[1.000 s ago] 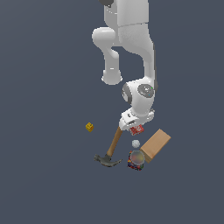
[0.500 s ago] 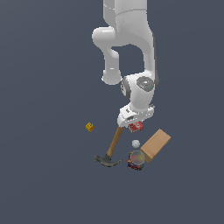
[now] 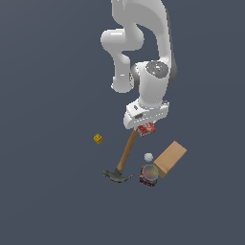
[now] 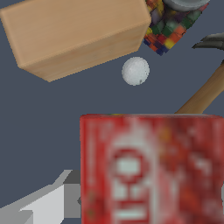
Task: Pick up a designated object from a clutter of objects.
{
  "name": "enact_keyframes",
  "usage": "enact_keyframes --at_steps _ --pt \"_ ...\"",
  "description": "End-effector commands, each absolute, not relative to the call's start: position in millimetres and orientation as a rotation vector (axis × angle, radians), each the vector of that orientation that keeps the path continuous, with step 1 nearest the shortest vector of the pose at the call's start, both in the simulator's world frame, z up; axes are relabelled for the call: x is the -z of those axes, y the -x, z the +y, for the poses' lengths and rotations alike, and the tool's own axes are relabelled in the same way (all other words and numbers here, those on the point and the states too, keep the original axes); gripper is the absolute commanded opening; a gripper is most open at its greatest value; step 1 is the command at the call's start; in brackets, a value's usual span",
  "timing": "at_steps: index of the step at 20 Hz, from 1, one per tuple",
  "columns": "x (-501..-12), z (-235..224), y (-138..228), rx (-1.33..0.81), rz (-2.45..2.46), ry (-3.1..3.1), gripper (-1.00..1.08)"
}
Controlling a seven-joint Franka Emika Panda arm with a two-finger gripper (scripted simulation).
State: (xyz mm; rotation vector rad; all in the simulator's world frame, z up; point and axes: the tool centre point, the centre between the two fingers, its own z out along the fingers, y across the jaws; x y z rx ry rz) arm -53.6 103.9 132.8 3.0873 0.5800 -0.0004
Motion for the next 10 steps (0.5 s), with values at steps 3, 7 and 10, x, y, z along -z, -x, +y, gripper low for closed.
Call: enact_keyframes --at_steps 3,7,10 --pt "-179 91 55 0.0 0.581 -3.089 -1.0" --pt "-220 80 55 0.0 0.582 -3.09 -1.0" --pt "-249 72 55 0.0 0.582 -3.09 -1.0"
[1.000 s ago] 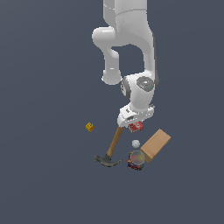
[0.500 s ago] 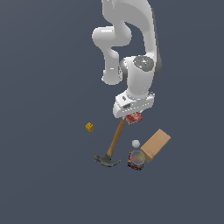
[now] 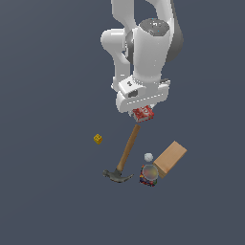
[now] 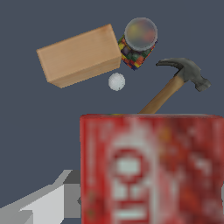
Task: Pick up a designated object from a clutter of objects.
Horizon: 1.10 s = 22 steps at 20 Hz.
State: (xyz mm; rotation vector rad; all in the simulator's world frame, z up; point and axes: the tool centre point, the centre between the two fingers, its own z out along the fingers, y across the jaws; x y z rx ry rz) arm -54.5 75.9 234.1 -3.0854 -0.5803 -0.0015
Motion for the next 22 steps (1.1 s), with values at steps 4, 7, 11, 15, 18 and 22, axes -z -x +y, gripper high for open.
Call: enact_keyframes --at_steps 4,7,11,15,18,22 --pt "-288 61 55 0.0 -0.581 3.085 -1.0" --pt "-314 53 55 0.0 -0.58 3.085 -1.0" --pt "-342 45 54 0.0 -0.579 3.086 -1.0" --pt "-362 39 52 0.0 -0.579 3.087 -1.0" --pt "-372 36 51 0.0 -0.578 3.088 -1.0" --pt "-378 35 51 0.0 -0.578 3.088 -1.0"
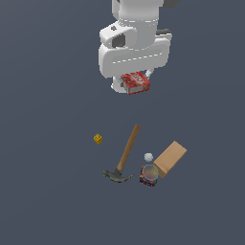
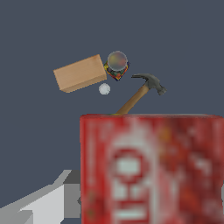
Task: Pick up a designated object from a clutter of objects.
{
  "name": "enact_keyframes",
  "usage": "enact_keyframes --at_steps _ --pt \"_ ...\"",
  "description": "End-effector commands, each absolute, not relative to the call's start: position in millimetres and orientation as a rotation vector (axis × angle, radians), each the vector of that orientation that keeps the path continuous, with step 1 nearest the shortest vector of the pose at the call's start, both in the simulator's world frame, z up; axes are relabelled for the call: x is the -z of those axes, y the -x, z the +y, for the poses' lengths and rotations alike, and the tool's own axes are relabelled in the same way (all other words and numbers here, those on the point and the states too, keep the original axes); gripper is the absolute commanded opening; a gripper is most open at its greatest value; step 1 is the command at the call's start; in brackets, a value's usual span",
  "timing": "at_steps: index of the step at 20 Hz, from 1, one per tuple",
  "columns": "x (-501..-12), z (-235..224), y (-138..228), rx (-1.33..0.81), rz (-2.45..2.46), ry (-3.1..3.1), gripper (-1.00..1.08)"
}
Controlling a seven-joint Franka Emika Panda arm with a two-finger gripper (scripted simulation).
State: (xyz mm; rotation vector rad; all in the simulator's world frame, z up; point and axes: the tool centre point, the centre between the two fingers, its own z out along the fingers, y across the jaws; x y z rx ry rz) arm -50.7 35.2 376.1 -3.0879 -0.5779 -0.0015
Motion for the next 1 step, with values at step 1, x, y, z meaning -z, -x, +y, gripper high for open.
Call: enact_keyframes --at_steps 1 --pt "-378.4 34.6 50.5 0.0 -0.578 3.088 -1.0"
